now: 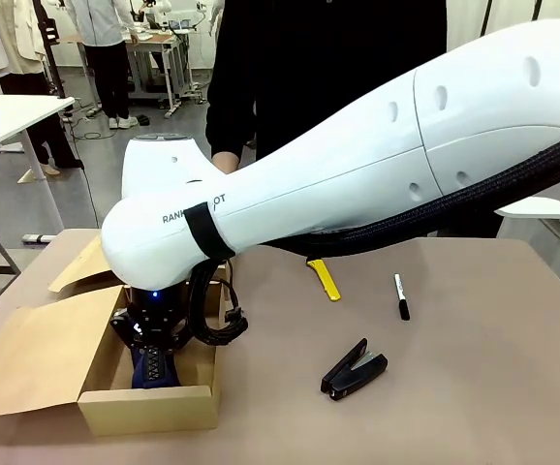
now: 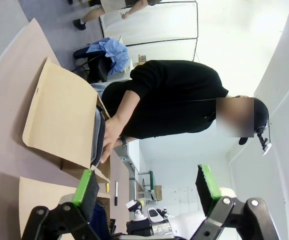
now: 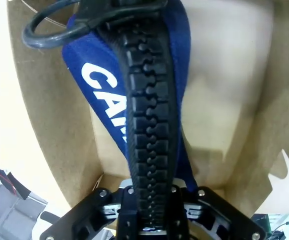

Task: Place items inside the box.
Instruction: Pick up a Pencil pouch or Stapler and place it inside the Mailer Box closest to the robot.

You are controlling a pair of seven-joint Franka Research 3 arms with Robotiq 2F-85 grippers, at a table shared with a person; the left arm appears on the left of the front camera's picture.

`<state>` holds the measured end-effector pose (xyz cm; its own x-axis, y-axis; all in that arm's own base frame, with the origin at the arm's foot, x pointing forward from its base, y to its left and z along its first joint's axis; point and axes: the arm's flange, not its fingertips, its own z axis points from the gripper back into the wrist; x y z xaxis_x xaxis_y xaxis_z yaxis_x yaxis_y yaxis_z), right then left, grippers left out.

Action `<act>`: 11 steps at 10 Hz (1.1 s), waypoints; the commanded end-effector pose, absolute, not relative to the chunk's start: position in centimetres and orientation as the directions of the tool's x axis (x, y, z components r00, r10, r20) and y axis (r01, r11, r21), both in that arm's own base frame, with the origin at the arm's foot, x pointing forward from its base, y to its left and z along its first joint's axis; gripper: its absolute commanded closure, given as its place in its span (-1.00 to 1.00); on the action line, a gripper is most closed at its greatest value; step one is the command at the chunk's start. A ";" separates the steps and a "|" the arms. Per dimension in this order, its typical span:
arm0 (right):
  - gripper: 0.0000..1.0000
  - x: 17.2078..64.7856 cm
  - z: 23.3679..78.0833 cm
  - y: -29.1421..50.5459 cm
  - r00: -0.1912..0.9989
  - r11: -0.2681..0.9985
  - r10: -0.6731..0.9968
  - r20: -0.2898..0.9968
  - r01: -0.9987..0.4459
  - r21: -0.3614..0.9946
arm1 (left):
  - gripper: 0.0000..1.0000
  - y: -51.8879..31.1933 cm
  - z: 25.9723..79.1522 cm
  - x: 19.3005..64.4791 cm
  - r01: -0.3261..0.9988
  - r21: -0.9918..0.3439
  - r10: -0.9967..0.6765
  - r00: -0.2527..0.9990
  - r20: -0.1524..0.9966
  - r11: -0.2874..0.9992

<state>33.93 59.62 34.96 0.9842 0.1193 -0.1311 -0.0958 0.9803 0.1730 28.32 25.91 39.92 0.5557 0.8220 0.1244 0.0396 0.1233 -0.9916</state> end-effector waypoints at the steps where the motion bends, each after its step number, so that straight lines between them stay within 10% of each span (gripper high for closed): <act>1: 0.84 33.8 35.2 59.5 0.981 0.974 0.147 -0.124 -0.121 0.191 | -1.00 25.7 40.0 28.2 0.061 -0.991 0.823 0.552 0.132 0.118; 2: -0.35 33.9 35.2 59.5 0.983 0.972 0.138 -0.122 -0.111 0.205 | -1.00 25.7 40.0 28.2 0.061 -0.991 0.823 0.552 0.132 0.118; 3: -0.35 33.9 35.3 59.4 0.984 0.971 0.130 -0.121 -0.101 0.218 | -1.00 25.7 40.0 28.2 0.061 -0.991 0.823 0.552 0.132 0.118; 4: -1.00 34.0 35.5 59.4 0.988 0.968 0.118 -0.103 -0.092 0.232 | -1.00 25.7 40.0 28.2 0.061 -0.991 0.823 0.552 0.132 0.118; 5: -0.43 34.1 35.7 59.2 0.991 0.968 0.105 -0.088 -0.081 0.236 | -1.00 25.7 40.0 28.2 0.061 -0.991 0.823 0.552 0.132 0.118; 6: -1.00 34.1 35.8 58.9 0.992 0.966 0.095 -0.079 -0.073 0.248 | -1.00 25.7 40.0 28.2 0.061 -0.991 0.823 0.552 0.132 0.118; 11: -1.00 34.2 36.5 58.2 0.996 0.963 0.068 -0.059 -0.050 0.264 | -1.00 25.7 40.0 28.2 0.061 -0.991 0.823 0.552 0.132 0.118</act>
